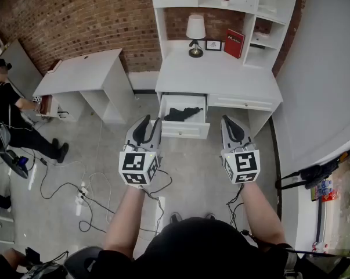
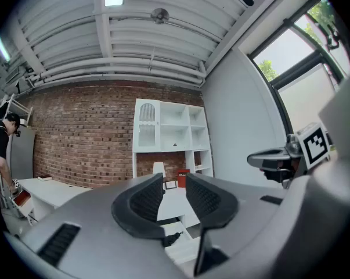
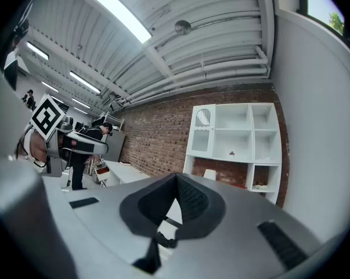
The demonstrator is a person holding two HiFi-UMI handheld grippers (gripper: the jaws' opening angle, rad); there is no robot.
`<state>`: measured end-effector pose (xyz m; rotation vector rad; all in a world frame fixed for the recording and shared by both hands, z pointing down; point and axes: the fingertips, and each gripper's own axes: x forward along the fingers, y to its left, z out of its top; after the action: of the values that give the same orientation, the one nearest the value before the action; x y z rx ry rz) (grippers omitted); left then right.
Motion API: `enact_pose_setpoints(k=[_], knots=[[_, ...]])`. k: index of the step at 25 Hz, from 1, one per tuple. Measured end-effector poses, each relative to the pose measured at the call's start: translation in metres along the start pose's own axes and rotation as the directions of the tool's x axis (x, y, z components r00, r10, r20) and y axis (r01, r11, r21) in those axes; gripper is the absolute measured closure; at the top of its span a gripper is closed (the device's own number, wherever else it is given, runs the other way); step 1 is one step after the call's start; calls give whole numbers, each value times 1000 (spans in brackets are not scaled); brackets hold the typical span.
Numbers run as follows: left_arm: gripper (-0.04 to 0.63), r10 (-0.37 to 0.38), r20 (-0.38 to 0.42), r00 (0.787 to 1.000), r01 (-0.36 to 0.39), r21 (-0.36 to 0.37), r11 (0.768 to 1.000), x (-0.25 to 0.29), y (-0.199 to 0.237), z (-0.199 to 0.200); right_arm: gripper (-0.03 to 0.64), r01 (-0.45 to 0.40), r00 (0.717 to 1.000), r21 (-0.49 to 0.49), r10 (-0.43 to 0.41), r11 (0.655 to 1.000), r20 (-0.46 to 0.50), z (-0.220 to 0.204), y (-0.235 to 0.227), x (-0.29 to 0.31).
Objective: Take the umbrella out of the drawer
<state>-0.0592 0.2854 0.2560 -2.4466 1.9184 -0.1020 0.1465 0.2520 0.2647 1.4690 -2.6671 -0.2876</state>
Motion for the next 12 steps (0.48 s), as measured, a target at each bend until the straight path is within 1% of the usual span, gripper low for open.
enact_pose_setpoints(k=[3, 7, 10, 12], knots=[[476, -1, -12, 1000, 1, 7, 1000, 0, 10, -2, 617, 15, 1000, -13, -15, 1000, 7, 10, -3, -1], [476, -29, -35, 999, 31, 32, 999, 3, 16, -4, 618, 22, 1000, -13, -22, 1000, 10, 16, 1, -2], [476, -46, -33, 998, 48, 60, 997, -3, 14, -2, 618, 10, 1000, 14, -10, 1000, 1, 12, 9, -5], [476, -48, -19, 999, 49, 52, 997, -8, 12, -1, 618, -1, 1000, 38, 1, 999, 0, 8, 11, -7]])
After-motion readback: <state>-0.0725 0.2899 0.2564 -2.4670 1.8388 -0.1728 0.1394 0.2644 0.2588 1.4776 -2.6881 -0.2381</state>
